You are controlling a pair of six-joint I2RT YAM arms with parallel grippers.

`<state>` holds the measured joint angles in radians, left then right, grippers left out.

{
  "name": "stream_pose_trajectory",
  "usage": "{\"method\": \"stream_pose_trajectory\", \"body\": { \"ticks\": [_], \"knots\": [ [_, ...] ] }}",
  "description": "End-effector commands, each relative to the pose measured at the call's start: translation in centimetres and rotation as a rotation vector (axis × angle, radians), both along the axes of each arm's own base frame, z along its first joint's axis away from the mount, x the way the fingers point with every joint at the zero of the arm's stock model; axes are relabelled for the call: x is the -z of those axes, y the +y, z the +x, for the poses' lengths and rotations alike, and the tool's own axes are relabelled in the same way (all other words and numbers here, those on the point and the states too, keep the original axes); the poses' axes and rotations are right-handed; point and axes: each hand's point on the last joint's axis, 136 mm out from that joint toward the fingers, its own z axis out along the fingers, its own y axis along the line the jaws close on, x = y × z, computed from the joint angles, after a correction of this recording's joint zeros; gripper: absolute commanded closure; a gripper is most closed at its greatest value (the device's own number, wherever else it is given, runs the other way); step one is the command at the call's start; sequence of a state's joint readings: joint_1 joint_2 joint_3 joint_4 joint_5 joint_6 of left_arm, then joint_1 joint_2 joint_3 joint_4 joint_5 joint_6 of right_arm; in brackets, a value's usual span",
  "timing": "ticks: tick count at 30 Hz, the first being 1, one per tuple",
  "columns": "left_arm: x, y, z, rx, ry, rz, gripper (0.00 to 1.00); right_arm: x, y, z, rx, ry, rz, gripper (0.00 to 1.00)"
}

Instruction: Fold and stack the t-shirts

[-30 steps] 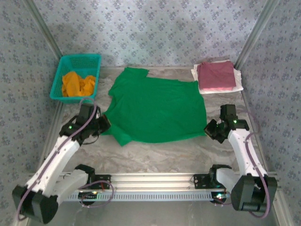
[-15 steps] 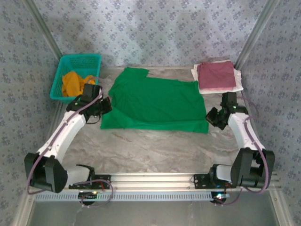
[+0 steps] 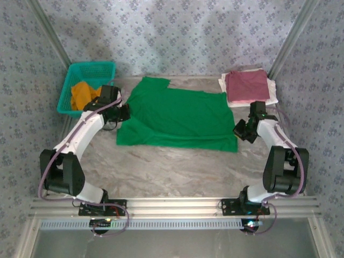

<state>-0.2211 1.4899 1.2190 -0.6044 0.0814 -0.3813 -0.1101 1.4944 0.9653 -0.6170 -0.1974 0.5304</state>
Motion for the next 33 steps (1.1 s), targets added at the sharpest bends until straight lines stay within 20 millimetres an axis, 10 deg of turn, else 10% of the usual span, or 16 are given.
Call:
{"method": "stream_pose_trajectory", "body": {
  "ticks": [1,12,14,16,19,24,33],
  "knots": [
    [-0.8,0.3,1.5,0.011,-0.036,0.017,1.00,-0.7,-0.4,1.7,-0.004,-0.030,-0.015,1.00],
    [0.2,0.2,5.1,0.016,-0.019,0.049,1.00,-1.3,-0.2,5.9,-0.006,-0.073,-0.019,1.00],
    [0.6,0.3,6.0,0.018,-0.013,0.061,1.00,-1.2,0.0,6.8,-0.010,-0.080,-0.013,0.87],
    [0.3,1.0,7.0,-0.001,-0.013,0.094,0.67,-2.2,0.1,8.2,-0.019,-0.103,-0.002,0.70],
    [-2.3,1.3,7.3,-0.018,-0.067,0.100,0.47,-4.2,0.1,8.9,-0.028,-0.142,-0.001,0.58],
    [-4.0,1.6,3.0,-0.055,-0.118,0.053,0.37,-7.0,2.2,4.9,-0.090,-0.212,0.025,0.56],
    [6.5,1.8,-5.2,-0.060,0.133,0.001,0.55,-2.3,6.8,-1.8,-0.192,-0.205,0.145,1.00]
  ]
}}
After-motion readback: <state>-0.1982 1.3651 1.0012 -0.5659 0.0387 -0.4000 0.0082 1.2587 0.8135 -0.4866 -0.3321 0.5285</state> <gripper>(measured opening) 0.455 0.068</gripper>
